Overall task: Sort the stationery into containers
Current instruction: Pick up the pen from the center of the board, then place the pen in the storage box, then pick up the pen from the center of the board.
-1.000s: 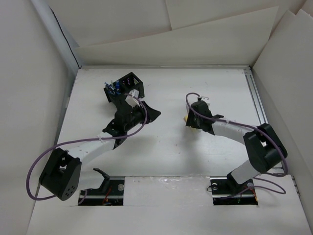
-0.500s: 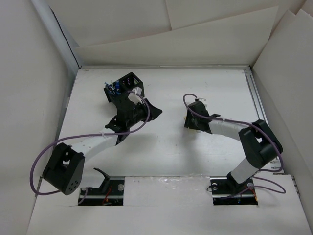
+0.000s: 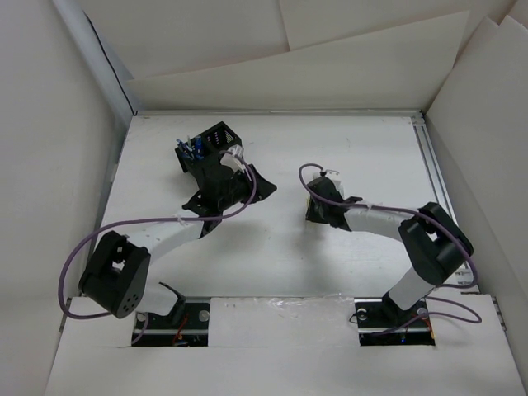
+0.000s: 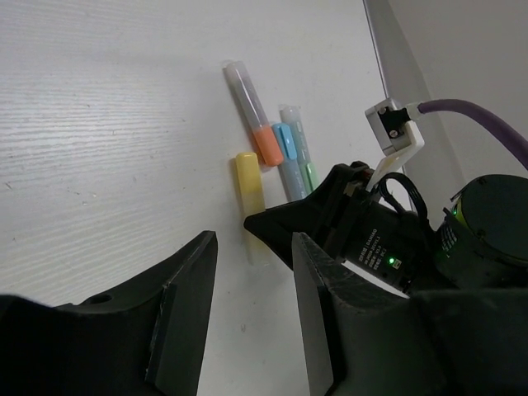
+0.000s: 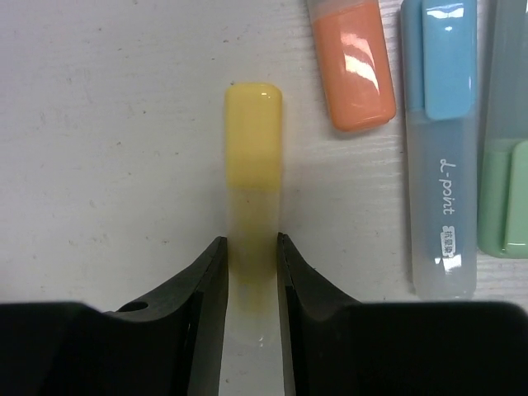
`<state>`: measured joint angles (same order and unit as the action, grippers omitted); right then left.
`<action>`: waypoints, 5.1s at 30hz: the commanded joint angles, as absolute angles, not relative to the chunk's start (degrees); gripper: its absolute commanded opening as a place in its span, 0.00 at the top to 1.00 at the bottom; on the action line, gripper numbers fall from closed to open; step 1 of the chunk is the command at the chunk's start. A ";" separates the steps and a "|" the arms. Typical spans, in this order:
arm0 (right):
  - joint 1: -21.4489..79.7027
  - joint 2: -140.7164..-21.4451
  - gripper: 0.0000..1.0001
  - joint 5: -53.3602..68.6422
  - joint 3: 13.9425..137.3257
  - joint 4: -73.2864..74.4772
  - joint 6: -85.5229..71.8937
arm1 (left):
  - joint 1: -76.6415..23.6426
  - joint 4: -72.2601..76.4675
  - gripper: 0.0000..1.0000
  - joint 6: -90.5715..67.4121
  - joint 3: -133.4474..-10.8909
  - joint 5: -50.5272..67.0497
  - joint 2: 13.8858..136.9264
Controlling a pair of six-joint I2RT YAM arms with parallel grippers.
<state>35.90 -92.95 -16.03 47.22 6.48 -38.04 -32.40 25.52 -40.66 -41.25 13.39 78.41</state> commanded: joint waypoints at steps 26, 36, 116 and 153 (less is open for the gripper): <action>40.69 -72.42 1.00 -0.27 39.03 -4.83 -32.96 | -33.49 34.00 0.46 -40.33 -50.10 32.08 92.19; 40.69 -73.04 1.00 3.43 38.50 -8.17 -32.96 | -35.16 34.72 0.54 -40.34 -51.94 31.55 96.06; 33.67 -69.92 0.50 -24.52 39.62 1.76 -42.11 | -15.82 13.36 0.57 -23.37 -86.04 -23.48 102.50; 27.77 -103.71 0.54 -17.92 59.15 2.29 -34.89 | -28.83 33.13 0.61 -41.57 -47.29 2.20 76.82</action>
